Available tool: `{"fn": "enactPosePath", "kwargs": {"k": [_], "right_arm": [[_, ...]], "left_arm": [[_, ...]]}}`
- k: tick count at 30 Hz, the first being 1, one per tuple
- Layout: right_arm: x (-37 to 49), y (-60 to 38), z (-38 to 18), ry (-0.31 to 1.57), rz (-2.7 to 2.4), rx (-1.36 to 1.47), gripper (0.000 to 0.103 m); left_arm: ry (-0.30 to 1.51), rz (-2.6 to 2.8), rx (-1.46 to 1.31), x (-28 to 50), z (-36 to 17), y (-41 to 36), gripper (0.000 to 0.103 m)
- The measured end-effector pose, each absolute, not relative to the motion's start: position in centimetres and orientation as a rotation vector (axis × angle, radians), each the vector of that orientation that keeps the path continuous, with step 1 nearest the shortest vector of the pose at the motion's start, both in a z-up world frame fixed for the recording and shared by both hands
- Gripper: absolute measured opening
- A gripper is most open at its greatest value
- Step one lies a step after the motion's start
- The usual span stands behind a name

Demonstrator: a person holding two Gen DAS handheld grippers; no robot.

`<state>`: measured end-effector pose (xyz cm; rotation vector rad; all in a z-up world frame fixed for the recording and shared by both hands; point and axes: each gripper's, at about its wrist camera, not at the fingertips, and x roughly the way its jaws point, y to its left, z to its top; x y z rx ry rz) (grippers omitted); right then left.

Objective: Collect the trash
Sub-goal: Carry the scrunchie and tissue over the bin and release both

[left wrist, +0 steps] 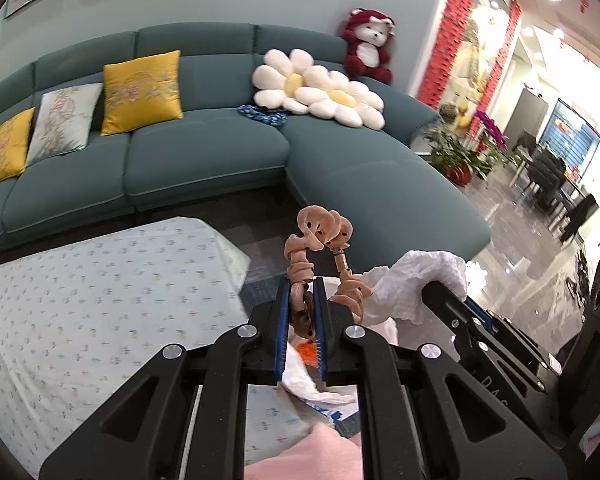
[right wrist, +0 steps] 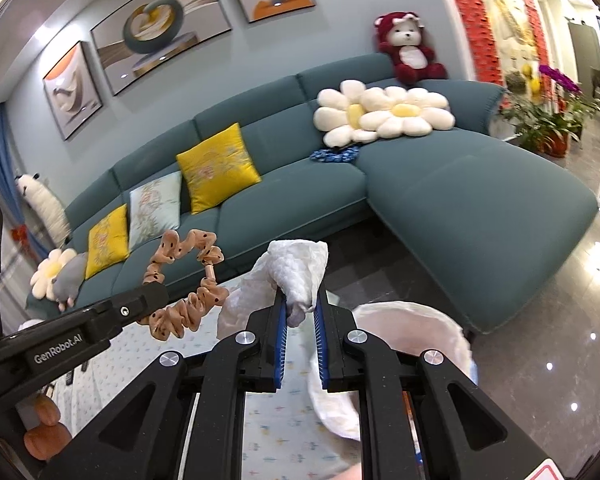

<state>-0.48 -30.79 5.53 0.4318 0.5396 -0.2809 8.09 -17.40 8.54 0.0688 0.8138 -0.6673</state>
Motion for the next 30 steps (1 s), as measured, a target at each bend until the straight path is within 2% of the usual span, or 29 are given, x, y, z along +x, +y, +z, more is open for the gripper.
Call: {"fn": "enactPosePath", "kwargs": {"k": [14, 18, 21, 22, 25, 27, 30], "right_arm": [[-3.5, -37.4, 1.4, 0.566, -0.380, 0.508, 0.012], [-3.6, -38.5, 0.0, 0.586, -0.394, 0.520, 0.012], [-3.1, -39.1, -1.3, 0.612, -0.407, 0.524, 0.013], [-3.0, -39.2, -1.6, 0.620, -0.411, 0.527, 0.018], [-1.9, -39.3, -2.8, 0.647, -0.425, 0.532, 0.022], [-1.0, -39.2, -3.6, 0.672, -0.416, 0.523, 0.024], [0.1, -38.6, -4.5, 0.706, -0.410, 0.484, 0.037]], "left_arm": [[0.865, -0.710, 0.120, 7.1, 4.8, -23.2, 0.012], [0.888, -0.717, 0.138, 7.3, 3.1, -24.6, 0.016], [0.891, -0.720, 0.150, 7.5, 2.1, -25.2, 0.024], [0.888, -0.713, 0.161, 7.6, 1.7, -25.4, 0.032], [0.887, -0.690, 0.174, 8.0, 0.7, -25.5, 0.053], [0.899, -0.677, 0.172, 8.5, 0.0, -25.4, 0.055], [0.927, -0.657, 0.165, 9.2, -0.9, -24.7, 0.055]]}}
